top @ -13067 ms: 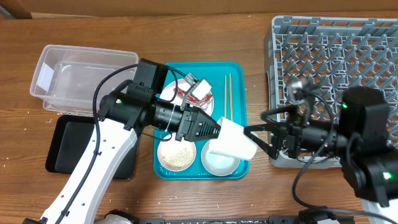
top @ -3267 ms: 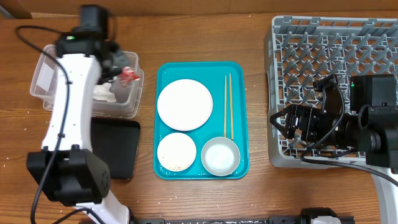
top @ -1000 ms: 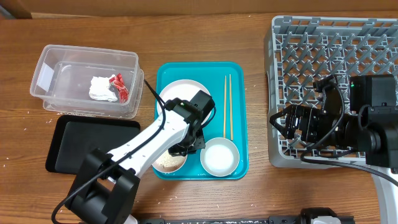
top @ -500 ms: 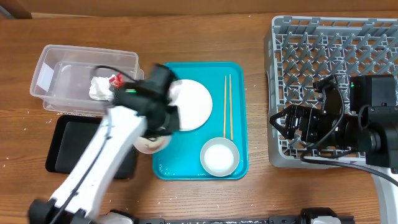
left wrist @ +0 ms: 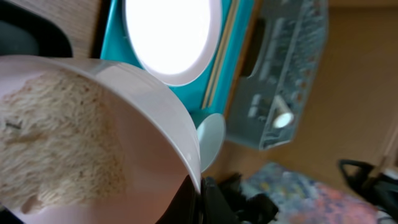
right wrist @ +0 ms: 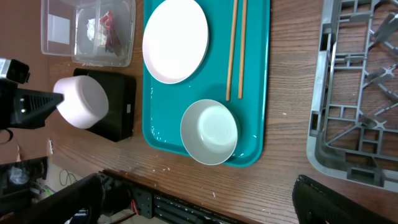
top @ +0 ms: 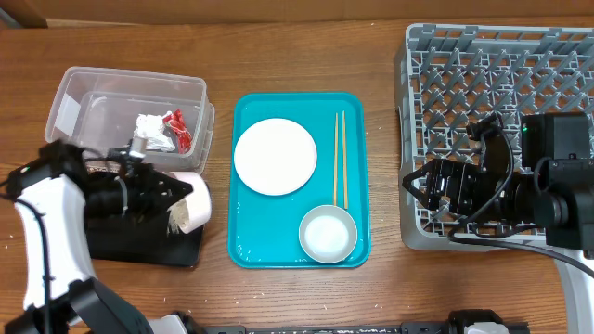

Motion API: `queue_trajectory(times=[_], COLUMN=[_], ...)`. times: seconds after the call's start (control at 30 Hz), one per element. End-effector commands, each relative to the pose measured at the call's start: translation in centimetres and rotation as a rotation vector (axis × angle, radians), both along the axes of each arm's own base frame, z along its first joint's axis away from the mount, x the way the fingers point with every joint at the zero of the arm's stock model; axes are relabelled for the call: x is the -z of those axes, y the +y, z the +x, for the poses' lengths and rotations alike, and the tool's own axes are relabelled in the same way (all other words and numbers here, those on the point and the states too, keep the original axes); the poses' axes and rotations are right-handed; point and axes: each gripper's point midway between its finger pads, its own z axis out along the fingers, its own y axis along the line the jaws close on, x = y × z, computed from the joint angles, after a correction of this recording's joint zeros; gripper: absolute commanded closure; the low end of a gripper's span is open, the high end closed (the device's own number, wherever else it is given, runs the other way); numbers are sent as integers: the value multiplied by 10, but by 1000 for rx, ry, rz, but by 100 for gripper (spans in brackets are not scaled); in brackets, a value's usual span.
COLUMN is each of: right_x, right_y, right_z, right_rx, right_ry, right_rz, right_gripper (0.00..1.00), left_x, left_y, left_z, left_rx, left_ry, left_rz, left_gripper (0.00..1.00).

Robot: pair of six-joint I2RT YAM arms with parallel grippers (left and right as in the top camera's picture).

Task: Sort waste into correct bins and load items into the dishwasher
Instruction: 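Tip the pink bowl over the black tray to pour out rice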

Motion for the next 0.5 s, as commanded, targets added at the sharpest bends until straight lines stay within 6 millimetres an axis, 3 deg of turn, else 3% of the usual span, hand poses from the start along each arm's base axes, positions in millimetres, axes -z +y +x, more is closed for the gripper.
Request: queue_trajectory(times=[0.0,0.13,0.47], right_x=[-1,-1,0], right_y=[2,2,2], right_z=[-1,-1,-2], right_rx=[-13,-12,-12], right_ry=[-6,-5,-1], right_rz=[3,4,4], right_gripper=[1,1,0], left_x=[-22,-23,5], left_y=[12,19,27], left_z=[13,12,13], left_rx=[-37,-64,-81], left_ry=[-238,-252,-153], left_rz=[-160,-251,-364], left_gripper=[96,96,96])
